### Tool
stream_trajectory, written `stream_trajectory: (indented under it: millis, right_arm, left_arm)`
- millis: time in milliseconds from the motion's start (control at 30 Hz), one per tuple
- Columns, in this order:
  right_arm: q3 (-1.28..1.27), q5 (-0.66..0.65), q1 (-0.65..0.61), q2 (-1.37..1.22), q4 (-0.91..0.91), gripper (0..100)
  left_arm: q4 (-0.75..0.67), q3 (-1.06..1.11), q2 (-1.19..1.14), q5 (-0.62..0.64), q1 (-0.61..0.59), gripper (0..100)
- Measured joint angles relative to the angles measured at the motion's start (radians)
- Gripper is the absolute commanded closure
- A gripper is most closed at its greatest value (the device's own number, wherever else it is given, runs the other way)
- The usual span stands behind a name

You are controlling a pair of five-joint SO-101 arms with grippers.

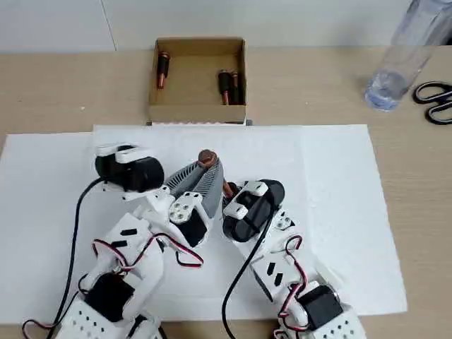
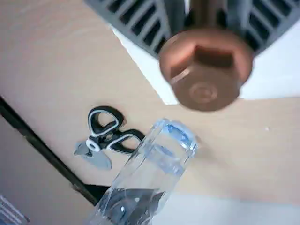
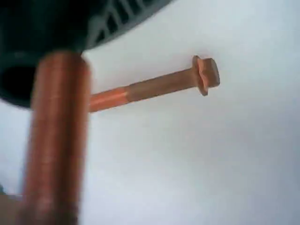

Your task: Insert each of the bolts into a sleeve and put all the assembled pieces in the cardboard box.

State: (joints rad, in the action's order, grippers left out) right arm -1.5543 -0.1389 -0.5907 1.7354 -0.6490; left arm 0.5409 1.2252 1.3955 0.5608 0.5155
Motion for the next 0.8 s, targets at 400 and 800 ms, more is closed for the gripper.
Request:
stream_trajectory:
  millis: [400,800]
  right_arm:
    - [0.000,0.000,-0.023,0.000,0.000,99.6]
    - [0.006,0.000,-0.028,0.000,-0.017,99.6]
  left_arm:
    - [-0.058,0.012,0.008,0.000,0.000,99]
    - [-0.063,0.015,0.008,-0.031,0.000,99]
